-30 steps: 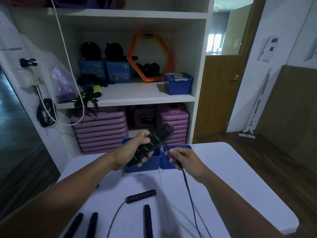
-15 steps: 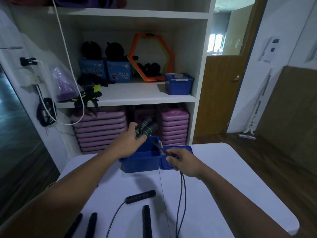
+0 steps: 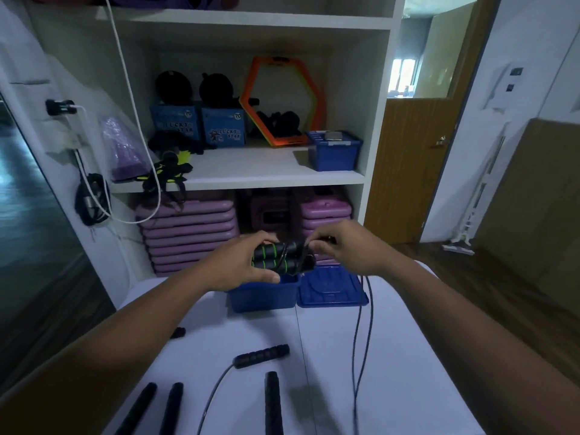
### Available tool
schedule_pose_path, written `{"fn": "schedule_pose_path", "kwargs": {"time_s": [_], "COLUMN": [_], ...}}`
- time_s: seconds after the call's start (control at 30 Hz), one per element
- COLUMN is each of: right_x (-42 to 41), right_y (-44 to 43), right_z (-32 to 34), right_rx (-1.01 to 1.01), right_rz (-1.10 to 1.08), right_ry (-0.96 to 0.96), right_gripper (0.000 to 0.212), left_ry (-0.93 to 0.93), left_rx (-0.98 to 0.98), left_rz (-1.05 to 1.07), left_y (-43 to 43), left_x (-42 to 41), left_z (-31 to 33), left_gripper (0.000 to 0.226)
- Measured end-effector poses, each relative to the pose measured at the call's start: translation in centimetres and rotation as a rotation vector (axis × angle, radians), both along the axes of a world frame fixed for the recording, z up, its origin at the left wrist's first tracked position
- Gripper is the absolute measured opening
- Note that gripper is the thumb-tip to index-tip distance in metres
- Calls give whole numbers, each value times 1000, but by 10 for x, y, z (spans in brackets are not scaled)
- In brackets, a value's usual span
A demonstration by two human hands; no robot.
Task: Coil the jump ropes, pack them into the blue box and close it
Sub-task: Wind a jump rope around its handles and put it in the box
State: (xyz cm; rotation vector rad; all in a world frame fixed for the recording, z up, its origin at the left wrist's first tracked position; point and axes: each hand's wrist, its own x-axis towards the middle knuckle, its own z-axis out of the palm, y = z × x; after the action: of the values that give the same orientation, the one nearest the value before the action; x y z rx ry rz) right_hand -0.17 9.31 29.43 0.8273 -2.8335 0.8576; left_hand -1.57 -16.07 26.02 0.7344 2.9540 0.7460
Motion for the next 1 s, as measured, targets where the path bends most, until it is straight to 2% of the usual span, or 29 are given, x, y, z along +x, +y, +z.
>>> {"fn": "schedule_pose_path", "kwargs": {"time_s": [0.1,0.2,0.33,0.43,0.53,0.6,0.67,0.8,0.9,1.0], "right_x": [-3,-4,-12,-11,-4,-2,-2,3,3,3], "right_y": [0,3,15,12,-5,-14,-19,-28,-31,-32], "right_z": [17,27,14,-6,-35,-55,-70,-76,-76,-67], "right_rx": [-69,-250,-507,-698,-883,-1018,-953,-624,-315,-77], "right_rz": [70,136,154,150,170,120,13,-57,-55,-20], "right_ry": [-59,-222,-363,-484,-537,-614,-594,-481,-343,-163], "right_gripper": [10,10,15,15,19,22,30,31,26,24], "left_ry": [-54,-180,-306,-325,-359,-306,-241,-111,115,189], "left_rx": [25,129,391,540,763,876,938,976,760,476], "left_rz": [-43,-117,-183,-196,-145,-48,85,375,495,476], "left_y": [3,4,0,-1,6,13,17,18,11,9], "left_x": [8,15,21,23,27,23,13,-10,-26,-32], "left_z": [8,16,25,25,26,29,28,15,4,-4], "left_gripper": [67,59,56,67,51,47,54,51,60,68]}}
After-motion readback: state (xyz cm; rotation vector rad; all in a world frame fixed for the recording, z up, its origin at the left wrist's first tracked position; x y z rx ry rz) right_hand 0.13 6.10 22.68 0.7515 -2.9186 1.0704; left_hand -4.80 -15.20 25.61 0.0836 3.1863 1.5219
